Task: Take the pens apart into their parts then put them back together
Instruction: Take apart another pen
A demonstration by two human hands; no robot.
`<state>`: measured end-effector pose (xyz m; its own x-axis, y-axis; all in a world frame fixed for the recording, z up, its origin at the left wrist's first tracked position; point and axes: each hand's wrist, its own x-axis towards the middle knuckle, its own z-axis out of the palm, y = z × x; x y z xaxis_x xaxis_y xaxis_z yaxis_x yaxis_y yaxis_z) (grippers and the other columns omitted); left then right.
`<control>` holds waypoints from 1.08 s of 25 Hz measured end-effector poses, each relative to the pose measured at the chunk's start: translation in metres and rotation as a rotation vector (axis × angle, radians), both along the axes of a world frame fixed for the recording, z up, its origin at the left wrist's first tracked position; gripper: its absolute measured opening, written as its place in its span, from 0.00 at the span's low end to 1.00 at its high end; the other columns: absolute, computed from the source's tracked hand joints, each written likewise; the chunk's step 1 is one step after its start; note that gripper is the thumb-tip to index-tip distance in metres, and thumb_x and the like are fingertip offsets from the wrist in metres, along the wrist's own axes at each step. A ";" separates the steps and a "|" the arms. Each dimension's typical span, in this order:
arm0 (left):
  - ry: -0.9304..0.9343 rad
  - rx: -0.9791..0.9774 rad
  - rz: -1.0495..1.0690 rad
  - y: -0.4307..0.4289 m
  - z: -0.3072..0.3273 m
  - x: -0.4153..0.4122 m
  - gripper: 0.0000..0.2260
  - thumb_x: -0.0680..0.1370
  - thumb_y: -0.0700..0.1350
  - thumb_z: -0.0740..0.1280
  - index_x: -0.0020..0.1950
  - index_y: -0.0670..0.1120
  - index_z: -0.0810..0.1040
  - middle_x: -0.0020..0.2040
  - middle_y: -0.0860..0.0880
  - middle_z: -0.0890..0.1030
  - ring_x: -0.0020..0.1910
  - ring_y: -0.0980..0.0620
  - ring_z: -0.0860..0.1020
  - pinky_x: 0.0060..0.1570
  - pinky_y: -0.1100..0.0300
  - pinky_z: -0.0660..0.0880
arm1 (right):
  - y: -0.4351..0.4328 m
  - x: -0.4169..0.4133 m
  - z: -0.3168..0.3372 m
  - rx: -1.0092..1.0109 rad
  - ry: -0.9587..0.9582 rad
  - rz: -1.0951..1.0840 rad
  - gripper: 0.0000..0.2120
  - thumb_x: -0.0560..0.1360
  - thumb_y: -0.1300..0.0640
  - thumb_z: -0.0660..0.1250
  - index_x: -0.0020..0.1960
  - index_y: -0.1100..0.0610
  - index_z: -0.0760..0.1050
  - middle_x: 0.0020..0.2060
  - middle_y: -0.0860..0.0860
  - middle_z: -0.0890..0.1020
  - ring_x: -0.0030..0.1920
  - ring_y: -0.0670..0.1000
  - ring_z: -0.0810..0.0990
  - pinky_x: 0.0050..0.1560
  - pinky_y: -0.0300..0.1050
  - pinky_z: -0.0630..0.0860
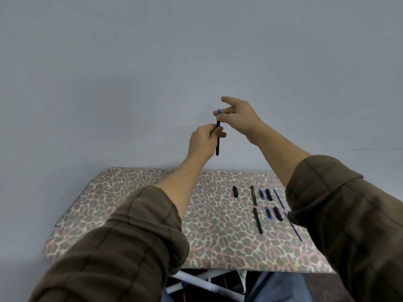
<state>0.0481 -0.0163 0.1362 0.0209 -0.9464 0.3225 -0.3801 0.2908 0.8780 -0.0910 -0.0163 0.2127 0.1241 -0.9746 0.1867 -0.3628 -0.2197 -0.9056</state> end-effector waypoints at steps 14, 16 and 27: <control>-0.005 0.005 -0.011 -0.006 -0.004 -0.006 0.11 0.85 0.50 0.62 0.55 0.50 0.83 0.45 0.58 0.87 0.52 0.58 0.83 0.53 0.57 0.77 | -0.004 -0.001 -0.005 -0.078 0.042 -0.078 0.31 0.78 0.61 0.73 0.78 0.54 0.67 0.51 0.54 0.87 0.56 0.48 0.83 0.49 0.39 0.75; 0.001 0.008 -0.015 -0.006 -0.005 -0.006 0.10 0.85 0.50 0.62 0.54 0.51 0.83 0.45 0.58 0.86 0.52 0.58 0.83 0.53 0.57 0.77 | -0.007 -0.004 -0.005 -0.063 0.036 -0.056 0.30 0.79 0.65 0.68 0.79 0.54 0.66 0.49 0.49 0.88 0.57 0.45 0.83 0.51 0.38 0.73; 0.010 0.013 -0.016 -0.010 -0.008 -0.007 0.09 0.85 0.49 0.62 0.52 0.52 0.82 0.45 0.57 0.87 0.52 0.56 0.83 0.55 0.55 0.77 | -0.015 -0.004 -0.008 -0.042 0.042 -0.074 0.25 0.79 0.63 0.71 0.74 0.56 0.73 0.48 0.50 0.89 0.60 0.49 0.84 0.64 0.47 0.76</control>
